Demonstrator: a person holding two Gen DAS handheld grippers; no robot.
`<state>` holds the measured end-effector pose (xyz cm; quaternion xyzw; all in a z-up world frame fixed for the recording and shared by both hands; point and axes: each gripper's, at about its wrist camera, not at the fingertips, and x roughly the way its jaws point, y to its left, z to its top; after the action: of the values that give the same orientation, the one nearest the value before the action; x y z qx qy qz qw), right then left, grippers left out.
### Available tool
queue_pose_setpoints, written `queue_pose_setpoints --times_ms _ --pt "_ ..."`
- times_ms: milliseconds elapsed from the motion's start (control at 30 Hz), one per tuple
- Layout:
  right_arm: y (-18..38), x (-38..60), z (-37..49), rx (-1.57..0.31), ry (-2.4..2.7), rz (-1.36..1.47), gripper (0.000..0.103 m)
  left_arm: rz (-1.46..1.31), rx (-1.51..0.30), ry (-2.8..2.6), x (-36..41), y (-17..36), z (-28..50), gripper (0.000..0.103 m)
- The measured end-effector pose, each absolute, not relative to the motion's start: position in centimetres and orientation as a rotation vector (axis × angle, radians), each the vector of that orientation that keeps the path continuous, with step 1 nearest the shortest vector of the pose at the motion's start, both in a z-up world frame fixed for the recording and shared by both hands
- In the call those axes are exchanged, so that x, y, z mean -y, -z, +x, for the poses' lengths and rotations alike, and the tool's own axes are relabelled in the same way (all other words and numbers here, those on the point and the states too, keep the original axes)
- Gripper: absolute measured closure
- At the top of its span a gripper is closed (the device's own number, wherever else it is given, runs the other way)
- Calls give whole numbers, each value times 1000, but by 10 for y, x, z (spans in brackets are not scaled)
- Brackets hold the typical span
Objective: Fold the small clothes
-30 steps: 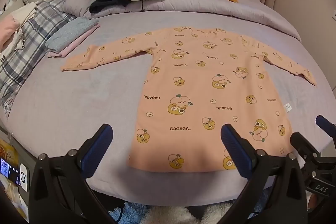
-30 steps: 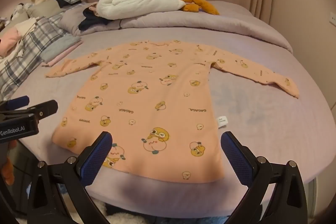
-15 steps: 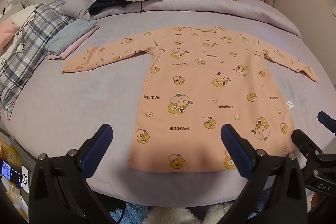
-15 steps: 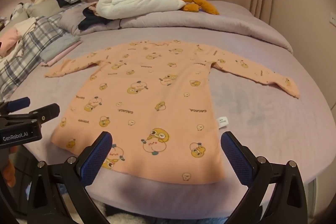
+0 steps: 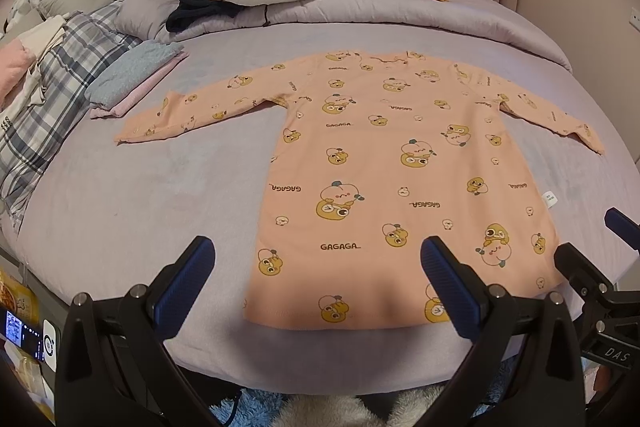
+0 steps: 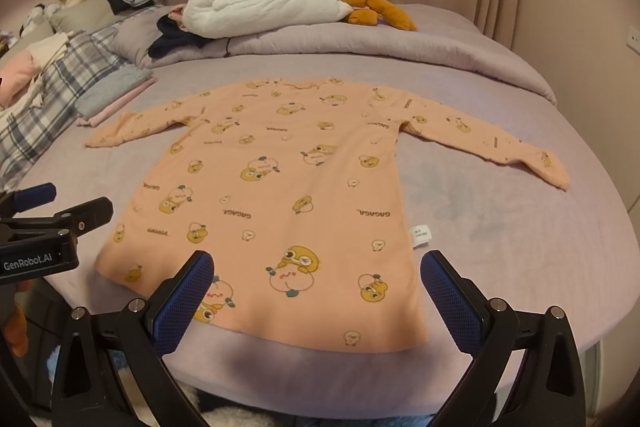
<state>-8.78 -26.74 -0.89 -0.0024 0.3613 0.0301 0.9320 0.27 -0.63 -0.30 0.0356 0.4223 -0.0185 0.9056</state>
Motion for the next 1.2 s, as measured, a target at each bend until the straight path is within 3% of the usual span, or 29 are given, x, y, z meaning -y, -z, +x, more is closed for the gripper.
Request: queue_pose_setpoints --times_ms 1200 --pt "4 269 -87 -738 -64 -6 1 75 -877 44 11 5 4 0"
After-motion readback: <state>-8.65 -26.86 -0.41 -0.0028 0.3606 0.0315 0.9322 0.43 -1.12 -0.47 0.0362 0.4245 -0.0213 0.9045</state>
